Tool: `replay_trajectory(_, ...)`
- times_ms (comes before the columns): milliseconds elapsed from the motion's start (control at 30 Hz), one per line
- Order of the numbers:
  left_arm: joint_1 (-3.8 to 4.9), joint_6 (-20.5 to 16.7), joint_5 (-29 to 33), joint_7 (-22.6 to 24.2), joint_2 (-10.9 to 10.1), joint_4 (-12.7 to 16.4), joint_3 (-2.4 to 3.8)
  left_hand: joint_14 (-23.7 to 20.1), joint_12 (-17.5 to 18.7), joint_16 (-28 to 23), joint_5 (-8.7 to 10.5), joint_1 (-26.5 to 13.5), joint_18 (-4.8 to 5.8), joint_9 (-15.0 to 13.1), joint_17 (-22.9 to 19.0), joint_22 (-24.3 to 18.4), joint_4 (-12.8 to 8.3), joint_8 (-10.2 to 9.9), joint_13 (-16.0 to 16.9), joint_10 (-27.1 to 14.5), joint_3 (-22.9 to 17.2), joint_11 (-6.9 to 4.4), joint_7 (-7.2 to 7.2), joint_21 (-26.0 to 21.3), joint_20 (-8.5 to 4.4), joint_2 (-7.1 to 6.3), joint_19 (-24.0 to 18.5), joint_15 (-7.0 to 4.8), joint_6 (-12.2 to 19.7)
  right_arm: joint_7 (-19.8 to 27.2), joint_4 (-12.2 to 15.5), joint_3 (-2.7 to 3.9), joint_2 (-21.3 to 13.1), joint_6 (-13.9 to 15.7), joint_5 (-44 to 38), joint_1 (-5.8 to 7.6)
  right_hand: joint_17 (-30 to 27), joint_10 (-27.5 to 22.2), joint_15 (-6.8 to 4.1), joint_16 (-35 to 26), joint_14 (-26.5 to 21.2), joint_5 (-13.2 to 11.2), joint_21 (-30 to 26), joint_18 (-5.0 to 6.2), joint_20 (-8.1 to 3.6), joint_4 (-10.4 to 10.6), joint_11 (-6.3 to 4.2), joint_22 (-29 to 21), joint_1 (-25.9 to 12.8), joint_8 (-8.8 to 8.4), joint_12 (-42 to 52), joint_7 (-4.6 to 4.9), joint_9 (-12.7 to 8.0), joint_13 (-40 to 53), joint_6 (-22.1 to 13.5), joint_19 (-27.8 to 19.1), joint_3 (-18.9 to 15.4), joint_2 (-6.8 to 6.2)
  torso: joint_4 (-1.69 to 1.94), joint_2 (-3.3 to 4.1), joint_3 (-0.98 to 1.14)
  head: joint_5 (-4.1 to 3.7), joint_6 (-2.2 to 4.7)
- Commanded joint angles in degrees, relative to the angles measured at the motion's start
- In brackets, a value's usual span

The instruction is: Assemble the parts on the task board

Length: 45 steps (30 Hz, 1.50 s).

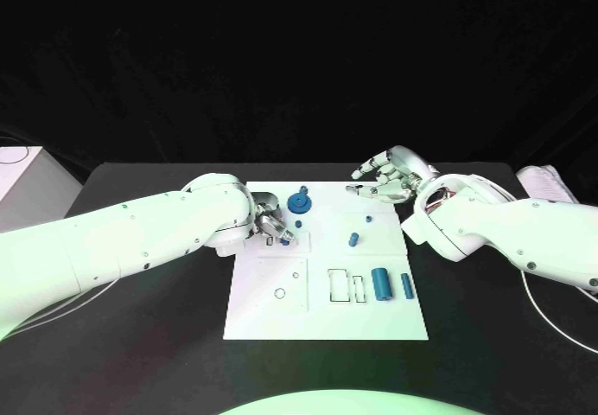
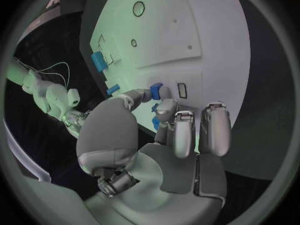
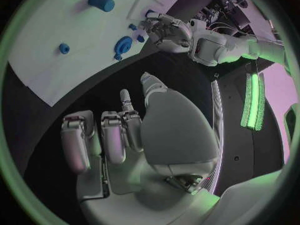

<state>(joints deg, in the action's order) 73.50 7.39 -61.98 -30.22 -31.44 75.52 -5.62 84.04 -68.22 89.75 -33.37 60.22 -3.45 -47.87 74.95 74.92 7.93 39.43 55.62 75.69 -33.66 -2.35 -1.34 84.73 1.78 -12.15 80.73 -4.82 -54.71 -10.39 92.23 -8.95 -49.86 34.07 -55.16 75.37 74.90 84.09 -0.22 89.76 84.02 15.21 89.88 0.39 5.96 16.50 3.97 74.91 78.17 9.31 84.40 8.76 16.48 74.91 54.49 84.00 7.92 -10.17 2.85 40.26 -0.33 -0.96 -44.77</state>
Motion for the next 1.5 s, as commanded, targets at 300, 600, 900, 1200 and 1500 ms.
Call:
replay_trajectory(300,-0.25,1.0,0.3,0.3,0.0,0.0,-0.13,6.0,0.0,0.3,7.45,0.0,0.33,0.6,15.1,1.0,3.4,-1.4,0.3,-0.3,5.6,-0.07,0.05,-0.5,-0.48,0.36,0.0,-0.42,-0.9,0.1,0.1,0.00,-0.1,-0.5,-0.6,-0.03,14.3,2.1,-0.04,-0.1,5.8,-0.1,0.1,-0.39,-0.21,0.2,-0.14,15.1,-1.0,0.41,-0.1,-0.21,-0.1,11.5,0.2,6.0,-0.3,-0.15,-0.01,-0.04,-0.03,-0.04,-0.01)
replay_trajectory(600,-0.26,0.4,0.0,0.3,-0.5,0.1,-0.11,6.0,-0.1,0.3,14.56,0.7,0.32,0.6,15.1,1.0,8.7,-1.8,0.5,-0.4,9.5,0.09,-0.13,-0.6,-0.37,-0.28,0.1,-0.28,-1.4,0.1,0.1,0.00,-0.1,-0.5,-0.6,-0.03,14.2,2.1,-0.05,-0.2,5.7,-0.2,0.1,-0.39,-0.22,0.2,-0.15,15.1,-1.5,0.44,-0.2,-0.21,-0.2,11.4,0.2,6.0,-0.4,-0.05,0.02,0.00,-0.06,-0.17,0.02)
replay_trajectory(900,-0.33,-0.4,-0.1,0.3,-1.0,0.6,0.14,6.0,-0.1,0.3,16.54,-0.2,0.32,0.6,15.1,1.0,8.9,-2.0,0.6,-0.4,10.7,0.16,-0.20,-0.6,-0.32,0.16,0.1,-0.23,-1.5,0.1,0.1,0.00,-0.2,-0.4,-0.6,-0.03,14.2,2.1,-0.05,-0.2,5.7,-0.2,0.1,-0.39,-0.23,0.2,-0.15,15.1,-1.9,0.47,-0.2,-0.21,-0.2,11.4,0.1,6.0,-0.6,0.01,-0.03,-0.04,-0.04,-0.16,0.02)
replay_trajectory(1200,-0.37,-1.4,1.5,0.5,-2.2,1.8,1.44,6.0,0.0,0.3,18.44,-1.9,0.30,0.6,15.1,1.0,8.9,-2.1,0.5,-0.4,12.6,0.20,-0.23,-0.7,-0.26,0.40,0.1,-0.18,-1.6,0.2,0.0,0.00,-0.1,-0.3,-0.6,-0.04,14.2,2.1,-0.06,-0.2,5.7,-0.2,0.1,-0.39,-0.24,0.3,-0.16,15.1,-2.3,0.50,-0.2,-0.22,-0.2,11.4,0.1,6.0,-0.7,0.09,0.00,-0.10,-0.01,-0.12,0.49)
replay_trajectory(1500,-0.26,-1.5,4.5,0.6,-3.3,0.8,3.54,6.0,0.4,0.3,20.79,-2.7,0.25,0.6,15.1,0.8,8.9,-2.2,0.1,-0.7,14.5,0.23,-0.25,-0.8,-0.24,0.62,-0.1,-0.16,-1.4,0.2,-0.3,0.00,0.0,-0.3,-0.6,-0.09,14.2,2.1,-0.06,-0.2,5.7,-0.2,0.1,-0.39,-0.24,0.3,-0.16,15.1,-2.3,0.50,-0.2,-0.22,-0.2,11.4,0.1,6.0,-0.7,0.09,-0.04,-0.12,0.02,-0.09,0.93)
